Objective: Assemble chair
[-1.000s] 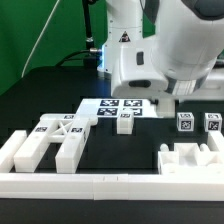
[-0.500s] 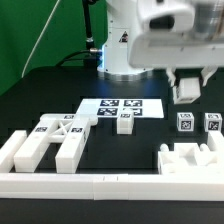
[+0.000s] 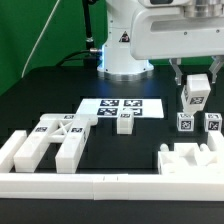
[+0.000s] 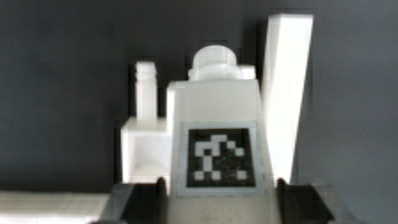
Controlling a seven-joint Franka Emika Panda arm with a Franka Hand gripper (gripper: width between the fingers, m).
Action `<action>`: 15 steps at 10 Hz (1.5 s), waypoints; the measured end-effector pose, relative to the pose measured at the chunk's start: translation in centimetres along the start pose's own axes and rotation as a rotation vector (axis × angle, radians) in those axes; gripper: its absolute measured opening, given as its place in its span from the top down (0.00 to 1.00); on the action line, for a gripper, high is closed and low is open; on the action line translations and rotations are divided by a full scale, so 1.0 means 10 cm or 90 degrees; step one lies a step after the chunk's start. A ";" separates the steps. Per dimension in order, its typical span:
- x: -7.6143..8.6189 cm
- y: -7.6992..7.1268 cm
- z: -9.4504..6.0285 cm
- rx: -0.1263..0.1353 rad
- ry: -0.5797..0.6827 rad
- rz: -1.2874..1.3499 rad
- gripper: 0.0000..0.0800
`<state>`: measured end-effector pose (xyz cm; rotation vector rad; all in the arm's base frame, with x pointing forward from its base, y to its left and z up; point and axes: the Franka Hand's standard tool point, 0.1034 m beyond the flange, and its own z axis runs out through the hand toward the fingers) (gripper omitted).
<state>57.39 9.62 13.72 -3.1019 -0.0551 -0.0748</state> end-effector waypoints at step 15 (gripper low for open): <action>0.63 -0.13 0.32 0.004 0.326 -0.081 0.64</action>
Offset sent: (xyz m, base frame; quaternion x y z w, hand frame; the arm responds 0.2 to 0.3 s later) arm 0.0000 0.0000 0.0000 0.0000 0.1938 0.0000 0.9810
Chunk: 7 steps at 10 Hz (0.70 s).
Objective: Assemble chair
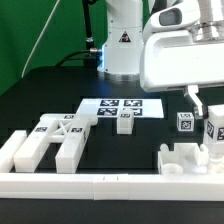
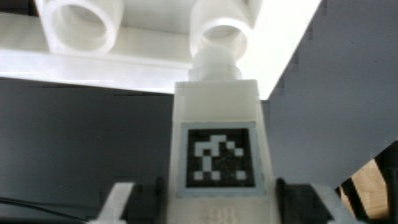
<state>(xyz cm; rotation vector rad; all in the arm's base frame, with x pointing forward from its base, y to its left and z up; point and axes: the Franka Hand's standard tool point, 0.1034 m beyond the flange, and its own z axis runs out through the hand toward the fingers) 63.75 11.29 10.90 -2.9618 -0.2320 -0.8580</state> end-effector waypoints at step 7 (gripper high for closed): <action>-0.17 -0.05 0.18 0.003 -0.007 -0.003 0.64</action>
Offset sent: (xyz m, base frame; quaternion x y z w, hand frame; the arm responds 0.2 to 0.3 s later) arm 0.0052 0.0061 -0.0137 -0.0004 0.0174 0.0108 0.9998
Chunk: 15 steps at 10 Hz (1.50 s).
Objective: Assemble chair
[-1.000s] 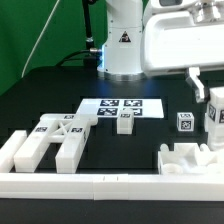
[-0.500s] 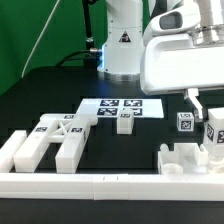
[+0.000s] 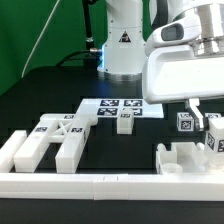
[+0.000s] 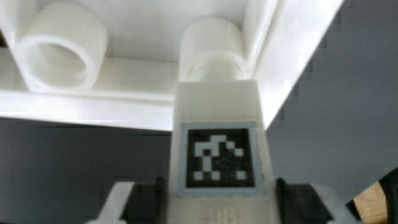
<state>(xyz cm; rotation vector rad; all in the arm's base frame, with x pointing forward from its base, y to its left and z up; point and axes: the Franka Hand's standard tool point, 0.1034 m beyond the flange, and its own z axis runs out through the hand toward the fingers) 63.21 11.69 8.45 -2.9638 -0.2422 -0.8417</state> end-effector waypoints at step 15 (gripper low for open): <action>0.07 0.03 0.02 -0.001 0.002 -0.029 0.19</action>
Offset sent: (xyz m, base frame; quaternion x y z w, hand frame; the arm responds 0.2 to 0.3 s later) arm 0.0000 0.0000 0.0000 0.0000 0.0000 0.0000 1.0000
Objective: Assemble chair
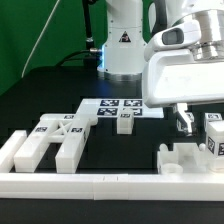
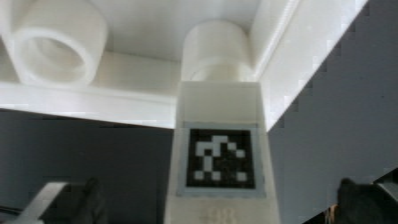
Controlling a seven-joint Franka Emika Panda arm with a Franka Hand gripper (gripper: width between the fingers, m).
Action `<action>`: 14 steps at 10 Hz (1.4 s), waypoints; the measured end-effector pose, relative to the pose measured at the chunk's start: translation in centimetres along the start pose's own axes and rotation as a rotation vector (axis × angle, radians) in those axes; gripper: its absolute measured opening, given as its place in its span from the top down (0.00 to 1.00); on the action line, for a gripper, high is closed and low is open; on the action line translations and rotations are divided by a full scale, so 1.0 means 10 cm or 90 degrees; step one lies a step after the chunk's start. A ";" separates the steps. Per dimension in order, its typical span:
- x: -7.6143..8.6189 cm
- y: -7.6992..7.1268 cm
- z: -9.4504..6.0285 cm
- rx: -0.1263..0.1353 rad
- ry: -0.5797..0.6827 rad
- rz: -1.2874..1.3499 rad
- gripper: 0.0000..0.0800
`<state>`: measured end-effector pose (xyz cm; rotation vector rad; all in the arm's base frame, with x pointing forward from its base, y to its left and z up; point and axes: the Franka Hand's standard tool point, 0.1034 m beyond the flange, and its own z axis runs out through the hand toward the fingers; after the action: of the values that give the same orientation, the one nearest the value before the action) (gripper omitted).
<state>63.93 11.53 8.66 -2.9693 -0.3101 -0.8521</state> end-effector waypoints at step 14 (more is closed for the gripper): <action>0.08 -0.02 0.12 0.007 -0.264 0.109 0.64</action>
Offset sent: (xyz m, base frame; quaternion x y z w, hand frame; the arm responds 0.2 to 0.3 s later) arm 0.0066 0.0019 -0.0114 -0.0154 -0.1809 0.0089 0.9833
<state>65.15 11.99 8.08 -3.0824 -0.0660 -0.2122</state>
